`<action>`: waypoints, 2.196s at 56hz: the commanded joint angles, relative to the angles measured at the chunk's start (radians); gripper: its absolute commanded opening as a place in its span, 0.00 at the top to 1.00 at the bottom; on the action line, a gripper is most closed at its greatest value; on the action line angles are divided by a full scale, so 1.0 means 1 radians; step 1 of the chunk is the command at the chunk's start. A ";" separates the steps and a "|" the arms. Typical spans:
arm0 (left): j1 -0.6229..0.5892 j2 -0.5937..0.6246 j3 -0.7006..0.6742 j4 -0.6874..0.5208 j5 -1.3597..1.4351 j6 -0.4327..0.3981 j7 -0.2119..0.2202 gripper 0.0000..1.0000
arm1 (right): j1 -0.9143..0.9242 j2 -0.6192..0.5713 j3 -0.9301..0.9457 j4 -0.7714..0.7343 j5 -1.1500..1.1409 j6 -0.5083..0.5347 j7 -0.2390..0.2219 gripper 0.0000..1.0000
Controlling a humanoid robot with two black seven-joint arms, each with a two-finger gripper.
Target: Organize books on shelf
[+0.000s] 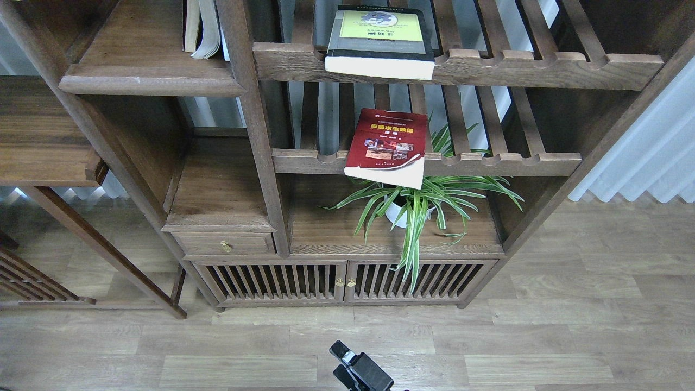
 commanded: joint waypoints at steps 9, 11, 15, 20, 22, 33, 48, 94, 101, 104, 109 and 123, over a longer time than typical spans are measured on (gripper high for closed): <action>-0.019 -0.172 -0.053 0.101 0.129 0.000 -0.007 0.93 | 0.115 0.002 0.125 0.003 0.006 0.000 0.011 0.00; -0.024 -0.189 -0.056 0.113 0.138 0.000 -0.008 0.93 | 0.124 0.002 0.139 0.004 0.006 0.000 0.011 0.00; -0.030 -0.211 -0.062 0.135 0.154 0.000 -0.010 0.93 | 0.144 0.002 0.150 0.007 0.006 0.000 0.011 0.00; -0.042 -0.232 -0.067 0.159 0.168 0.000 -0.013 0.93 | 0.165 0.002 0.150 0.011 0.006 0.000 0.012 0.00; -0.048 -0.242 -0.067 0.168 0.175 0.000 -0.015 0.93 | 0.175 0.002 0.150 0.011 0.006 0.000 0.012 0.00; -0.073 -0.352 -0.089 0.305 0.226 0.000 -0.074 0.93 | 0.225 0.002 0.136 0.044 0.006 0.000 0.014 0.00; -0.071 -0.424 -0.117 0.362 0.270 0.000 -0.085 0.89 | 0.299 0.002 0.081 0.046 0.007 0.000 0.017 0.00; 0.281 -0.056 -0.132 -0.201 -0.118 0.000 -0.071 0.00 | 0.346 0.002 0.013 0.046 0.007 0.000 0.047 0.00; 0.444 0.045 -0.157 -0.350 -0.190 0.000 -0.073 0.00 | 0.406 0.002 0.013 0.044 0.018 -0.047 0.126 0.00; 0.521 0.058 -0.197 -0.394 -0.210 0.000 -0.074 0.00 | 0.429 0.002 0.010 0.043 0.026 -0.099 0.152 0.00; 0.642 0.053 -0.270 -0.416 -0.225 0.000 -0.076 0.00 | 0.446 0.002 -0.014 0.038 0.041 -0.198 0.159 0.00; 0.817 0.050 -0.370 -0.424 -0.228 0.000 -0.079 0.00 | 0.538 0.002 -0.035 -0.025 0.132 -0.374 0.196 0.00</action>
